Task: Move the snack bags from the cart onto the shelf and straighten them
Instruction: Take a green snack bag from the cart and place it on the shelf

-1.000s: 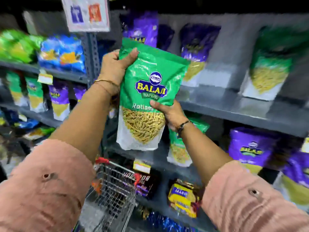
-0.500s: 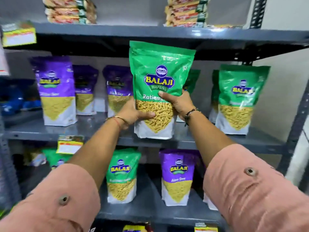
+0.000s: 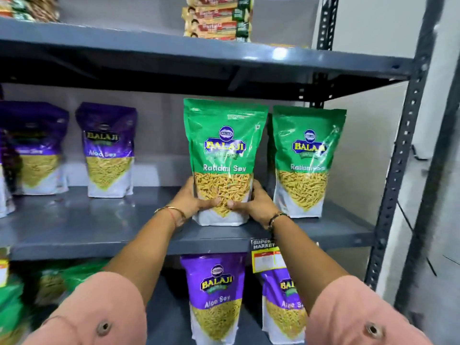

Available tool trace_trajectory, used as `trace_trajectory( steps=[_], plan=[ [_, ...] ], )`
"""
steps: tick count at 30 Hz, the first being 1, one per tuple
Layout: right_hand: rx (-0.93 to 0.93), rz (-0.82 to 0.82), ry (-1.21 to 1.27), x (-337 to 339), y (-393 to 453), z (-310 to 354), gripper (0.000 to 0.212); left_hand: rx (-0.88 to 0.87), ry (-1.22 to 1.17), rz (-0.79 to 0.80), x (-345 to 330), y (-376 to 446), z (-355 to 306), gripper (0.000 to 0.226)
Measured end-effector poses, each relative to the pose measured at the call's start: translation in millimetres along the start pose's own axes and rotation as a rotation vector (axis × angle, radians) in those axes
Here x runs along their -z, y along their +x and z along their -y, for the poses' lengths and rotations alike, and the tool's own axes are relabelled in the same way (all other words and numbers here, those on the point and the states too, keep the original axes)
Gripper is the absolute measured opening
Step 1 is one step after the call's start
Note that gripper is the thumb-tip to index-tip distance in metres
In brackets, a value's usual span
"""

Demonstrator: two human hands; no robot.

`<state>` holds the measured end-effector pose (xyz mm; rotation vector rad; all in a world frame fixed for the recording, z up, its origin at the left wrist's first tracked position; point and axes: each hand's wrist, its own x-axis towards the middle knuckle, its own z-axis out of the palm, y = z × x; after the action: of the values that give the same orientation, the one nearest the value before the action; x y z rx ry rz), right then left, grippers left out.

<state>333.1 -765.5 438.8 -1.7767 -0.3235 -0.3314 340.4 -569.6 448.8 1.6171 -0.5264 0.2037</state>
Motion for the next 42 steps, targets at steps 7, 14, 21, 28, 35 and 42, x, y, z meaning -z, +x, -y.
trace_trajectory(
  steps=[7,14,21,28,35,42],
  plan=[
    [0.030,-0.038,-0.193,4.4,11.5,-5.6,0.087,0.047,0.151,-0.041,-3.0,13.5,16.3,0.083],
    [0.001,-0.065,-0.117,1.9,20.7,-18.7,0.076,0.087,0.199,-0.015,2.0,27.3,23.2,0.089],
    [-0.013,-0.049,-0.130,1.6,17.2,-16.0,0.078,0.099,0.190,-0.009,5.7,22.3,21.4,0.094],
    [-0.032,-0.024,-0.096,-1.6,6.9,-9.6,0.080,0.094,0.214,-0.005,6.3,12.4,18.1,0.103],
    [0.237,-0.480,-0.213,-18.1,-19.8,40.7,0.097,0.033,0.217,-0.192,18.3,-5.6,-12.0,0.128],
    [0.647,-0.465,-0.204,-115.1,-38.9,99.3,0.062,-0.275,0.507,-0.626,86.8,-53.4,-41.4,0.065]
  ],
)
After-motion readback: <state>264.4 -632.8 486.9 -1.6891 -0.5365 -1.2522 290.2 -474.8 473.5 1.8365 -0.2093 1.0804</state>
